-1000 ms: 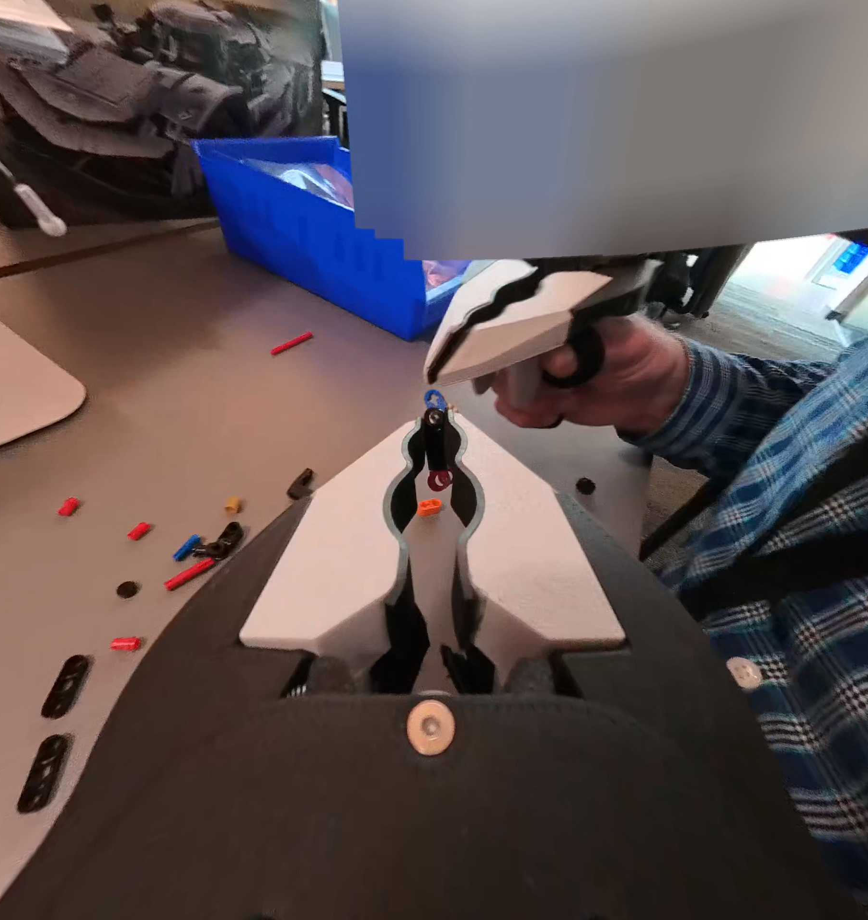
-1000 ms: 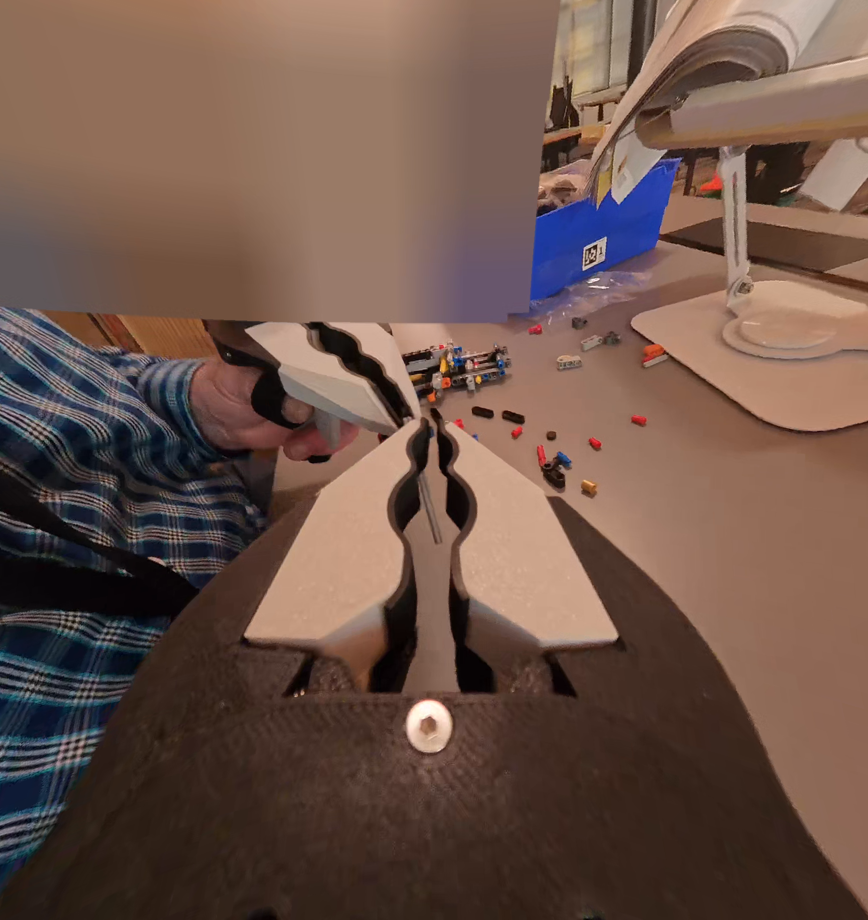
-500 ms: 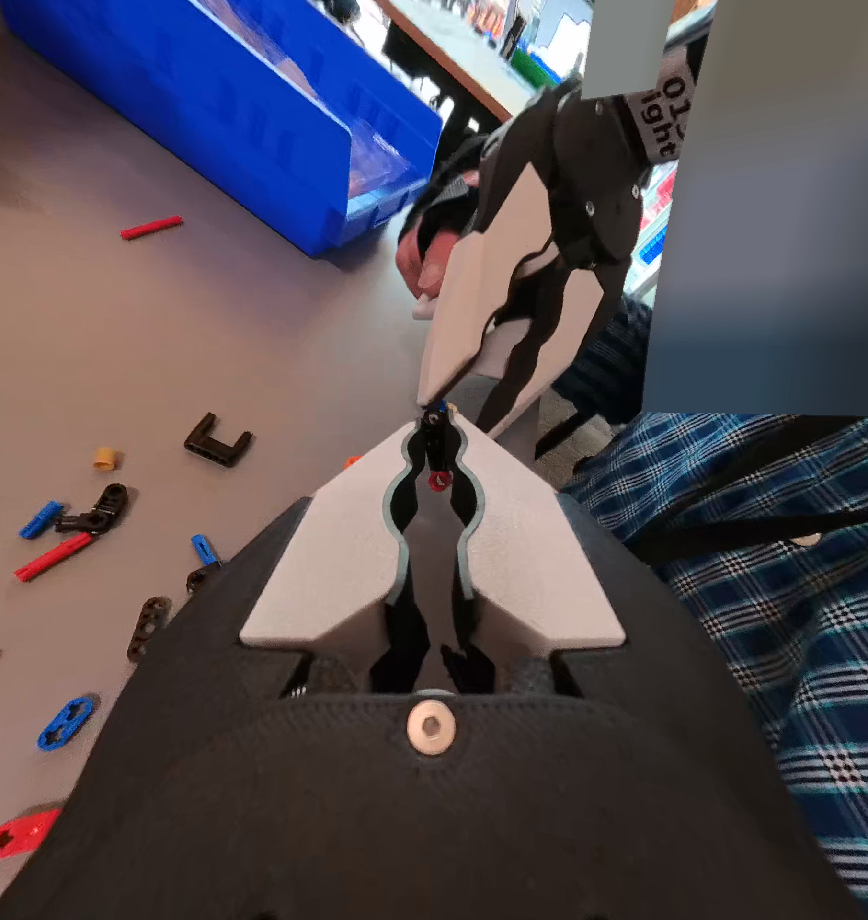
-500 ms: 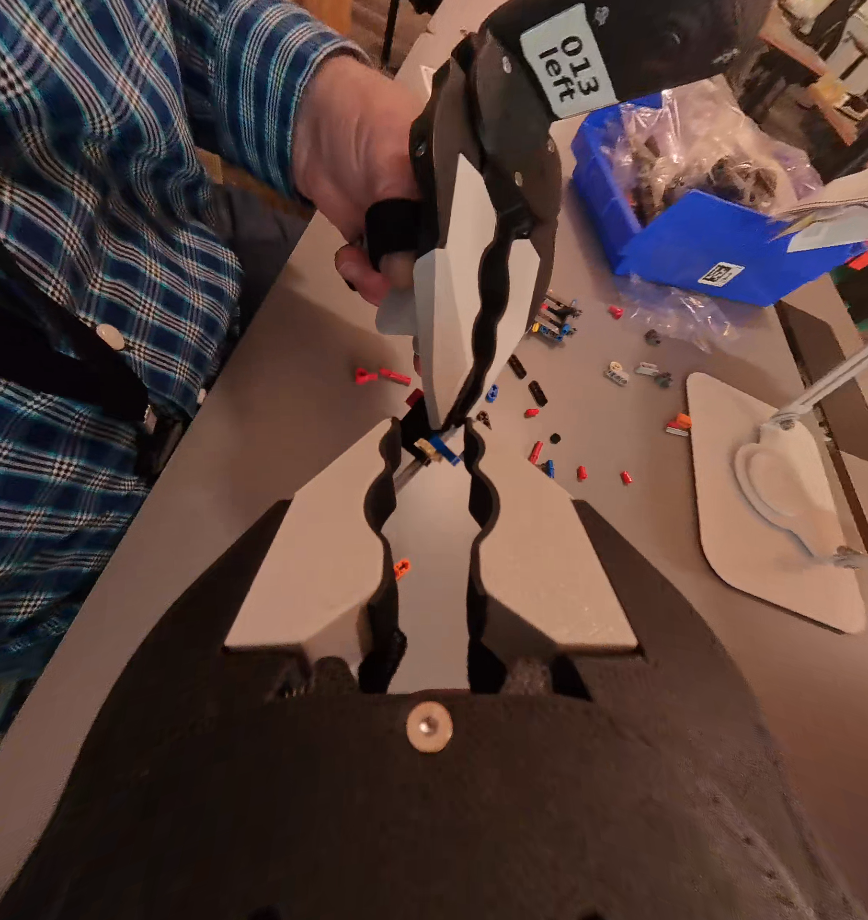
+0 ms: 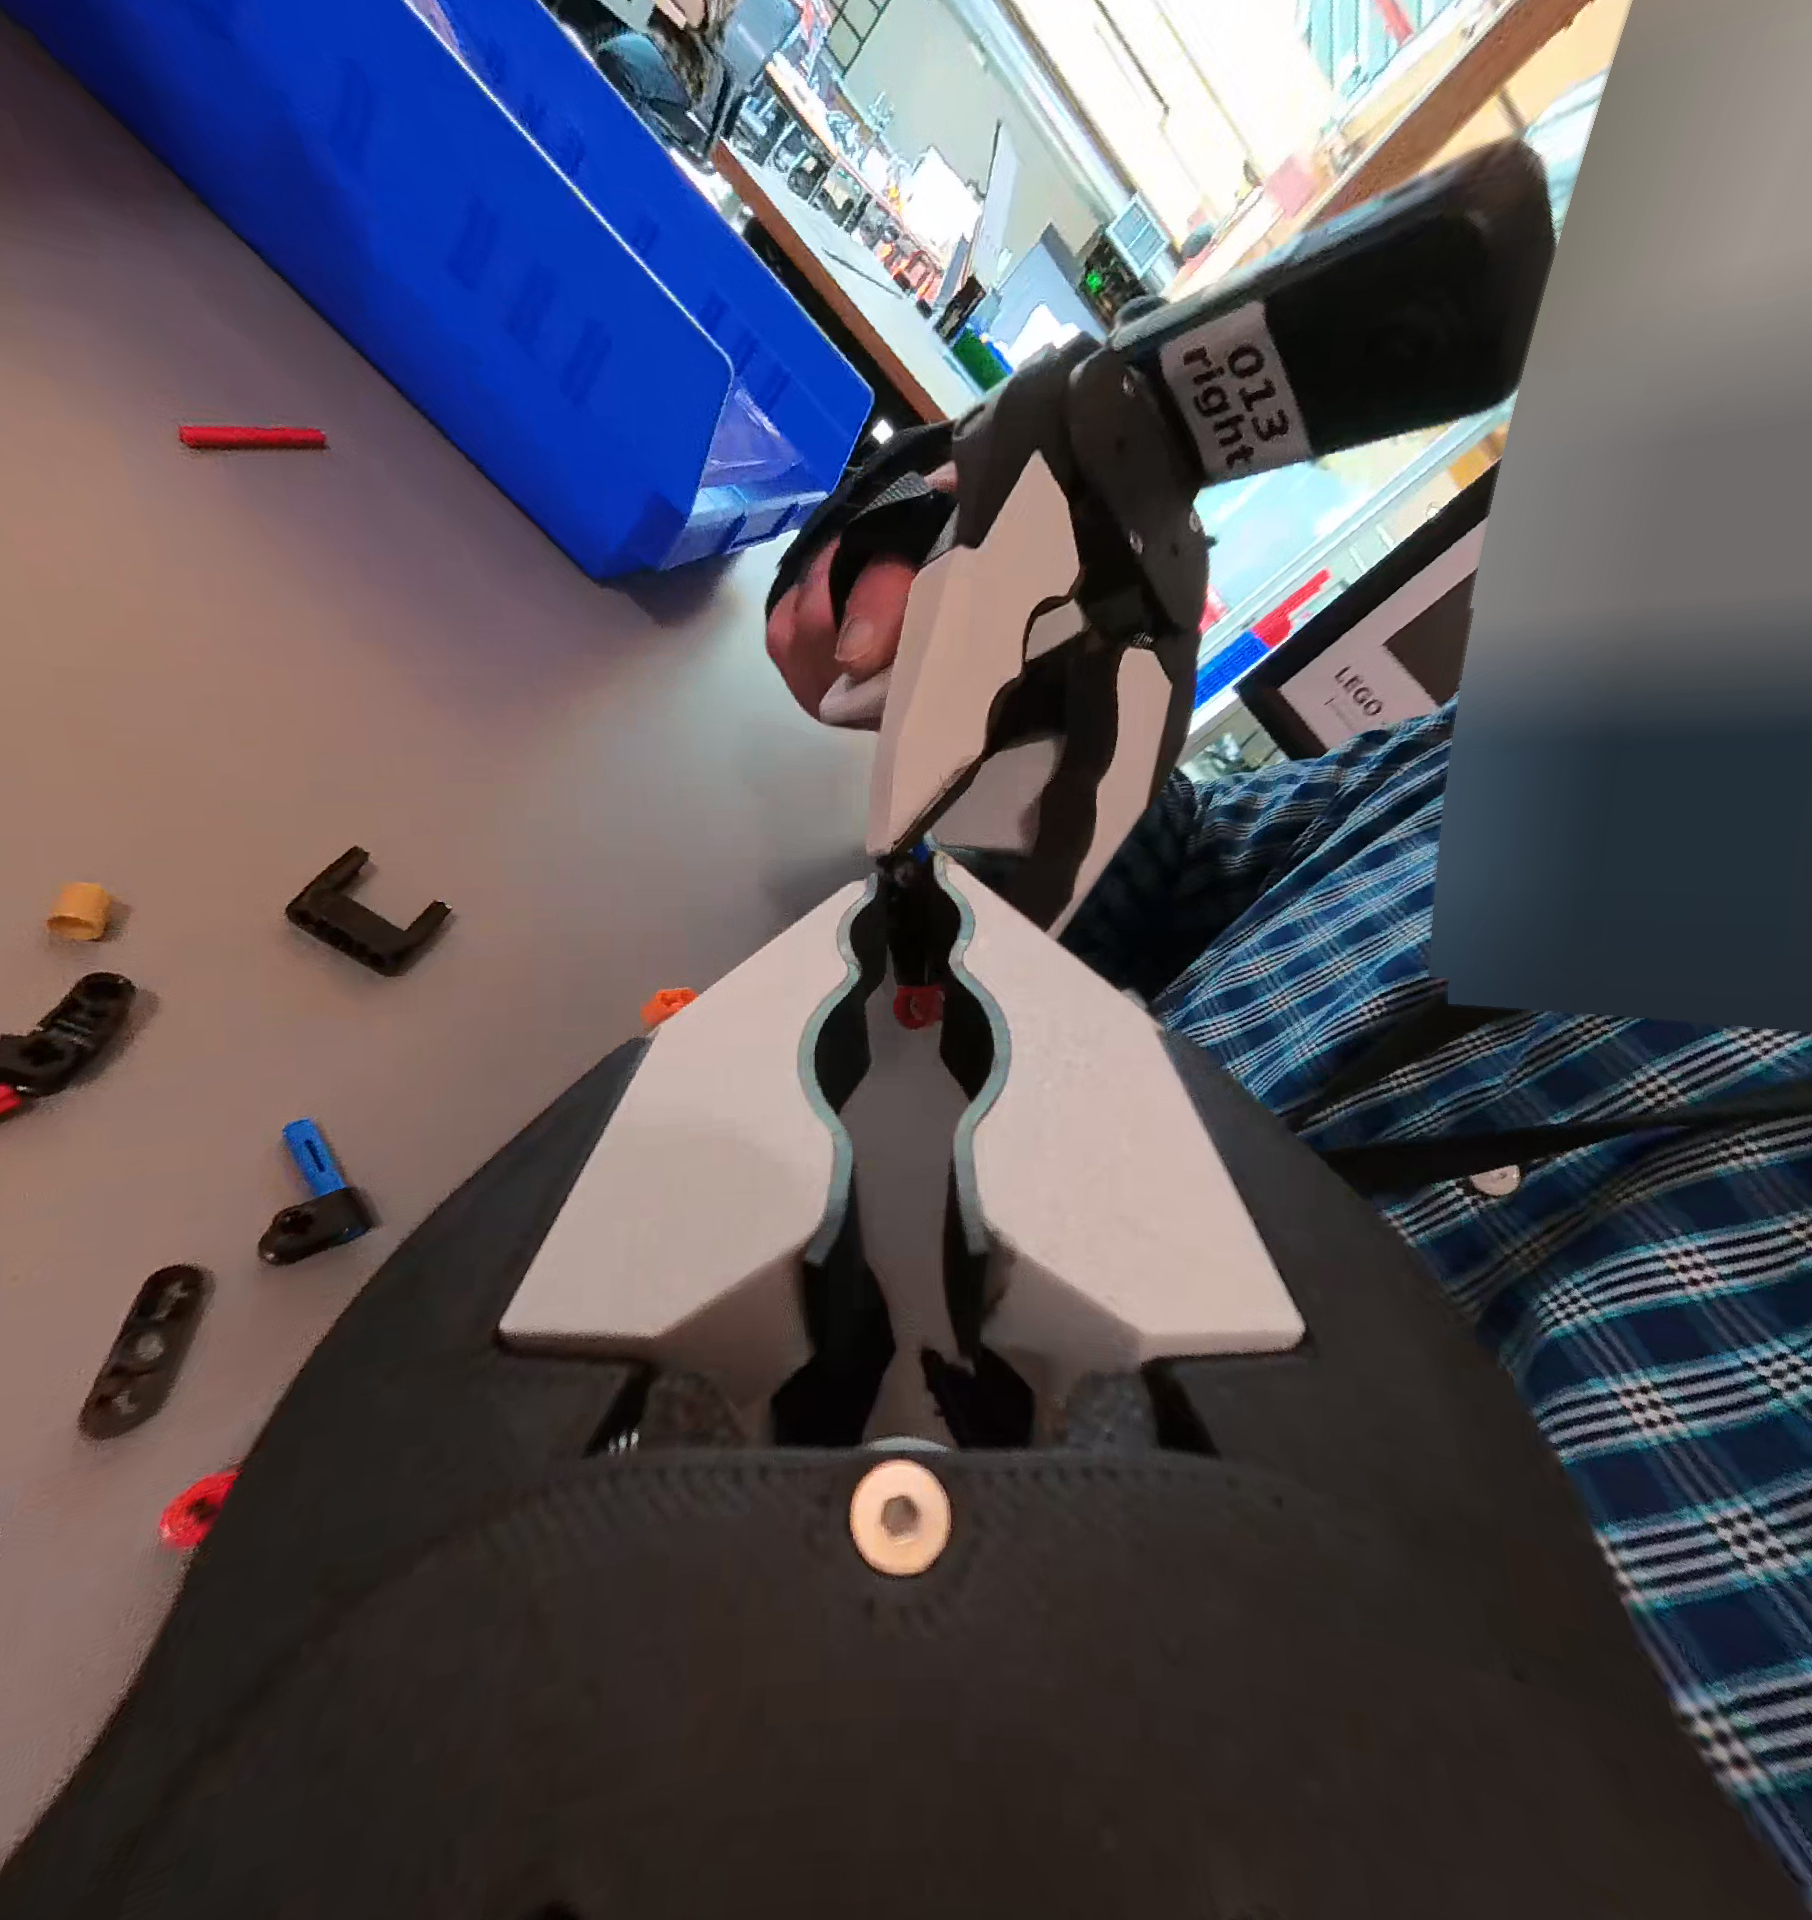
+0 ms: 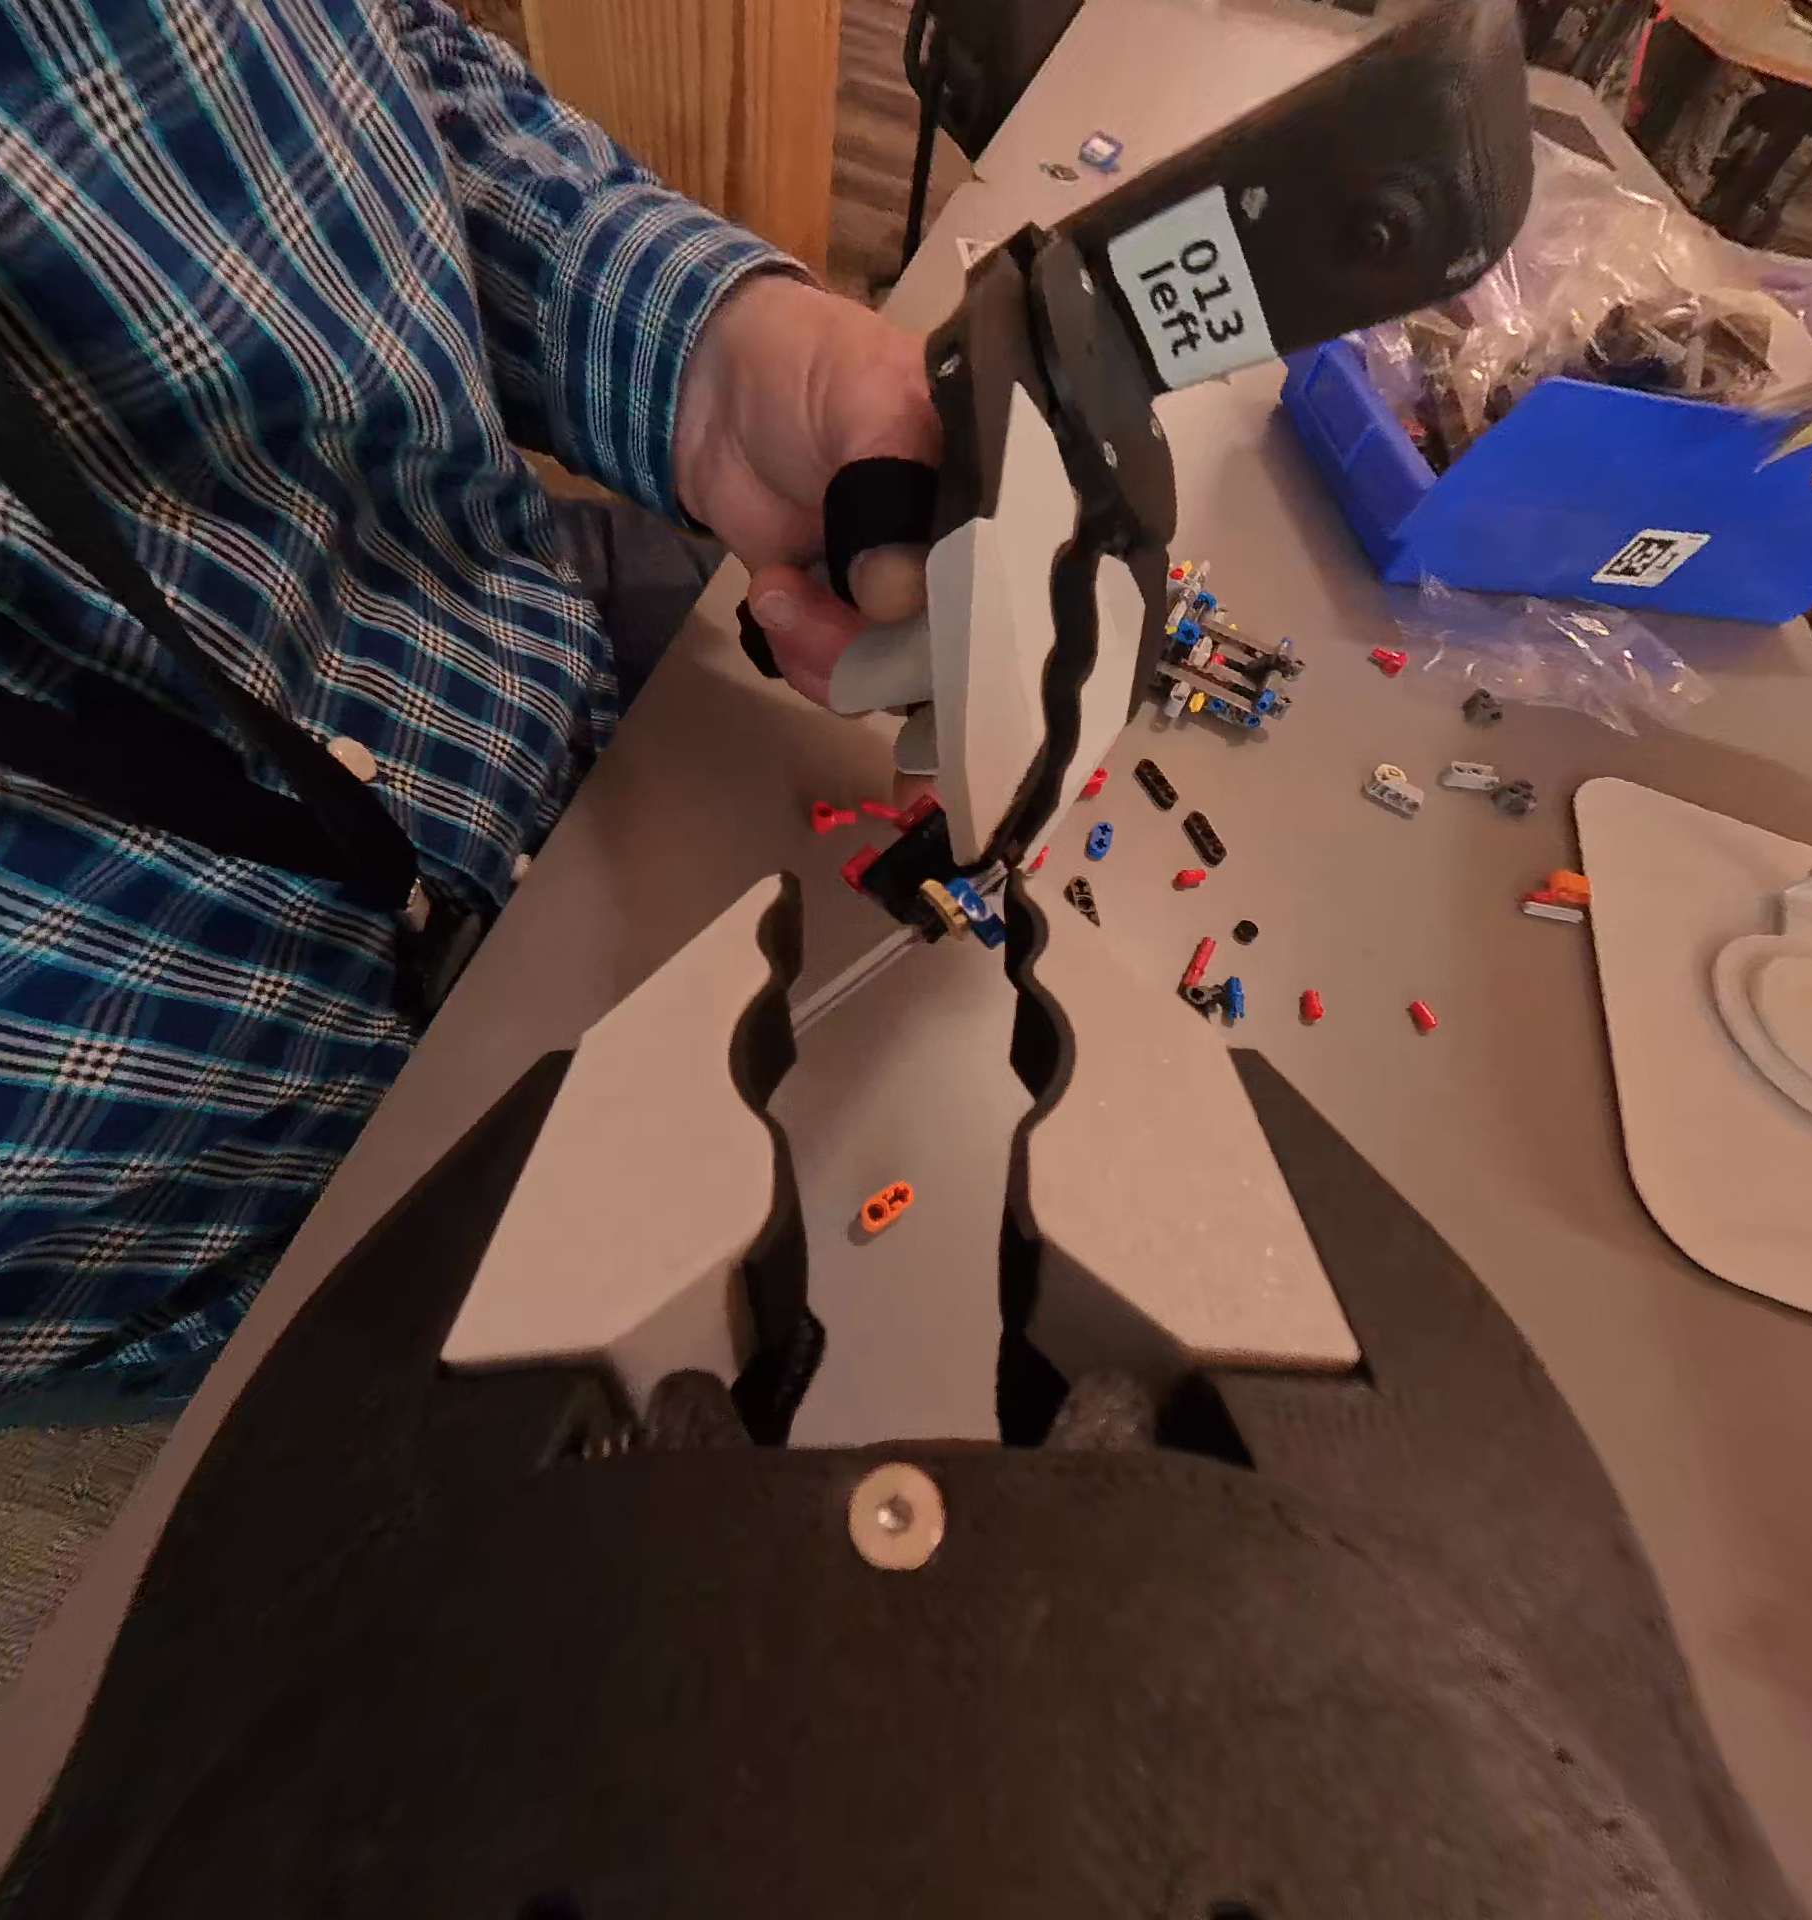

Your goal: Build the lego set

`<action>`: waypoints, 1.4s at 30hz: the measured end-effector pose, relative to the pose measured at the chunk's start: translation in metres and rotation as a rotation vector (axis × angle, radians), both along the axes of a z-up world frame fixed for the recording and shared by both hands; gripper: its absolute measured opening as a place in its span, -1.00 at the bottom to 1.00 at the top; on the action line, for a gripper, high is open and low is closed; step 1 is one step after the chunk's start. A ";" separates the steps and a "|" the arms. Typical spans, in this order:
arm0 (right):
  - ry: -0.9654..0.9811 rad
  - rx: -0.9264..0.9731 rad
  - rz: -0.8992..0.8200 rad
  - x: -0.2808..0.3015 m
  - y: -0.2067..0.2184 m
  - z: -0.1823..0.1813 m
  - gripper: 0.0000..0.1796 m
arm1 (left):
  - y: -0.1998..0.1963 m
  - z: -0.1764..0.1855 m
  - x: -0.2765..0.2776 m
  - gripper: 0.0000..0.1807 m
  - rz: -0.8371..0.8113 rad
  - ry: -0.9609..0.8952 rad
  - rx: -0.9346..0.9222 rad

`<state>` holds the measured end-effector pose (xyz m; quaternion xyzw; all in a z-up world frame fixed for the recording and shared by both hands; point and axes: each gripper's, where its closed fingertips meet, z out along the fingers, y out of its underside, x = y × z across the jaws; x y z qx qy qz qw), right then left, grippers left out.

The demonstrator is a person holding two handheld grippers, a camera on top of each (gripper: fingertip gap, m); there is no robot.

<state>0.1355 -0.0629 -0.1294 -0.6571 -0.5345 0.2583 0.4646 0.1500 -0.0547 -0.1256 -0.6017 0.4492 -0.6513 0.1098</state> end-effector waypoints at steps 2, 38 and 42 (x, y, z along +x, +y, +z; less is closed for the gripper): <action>-0.045 0.040 0.019 0.000 -0.002 -0.004 -0.58 | -0.002 -0.001 0.001 -0.95 -0.016 0.002 -0.027; 0.086 0.193 -0.162 0.013 0.010 0.006 -0.86 | 0.011 0.010 0.013 -0.96 0.175 -0.123 -0.198; 0.054 0.257 -0.194 0.012 0.012 0.006 -0.87 | 0.014 0.010 0.014 -0.95 0.223 -0.149 -0.290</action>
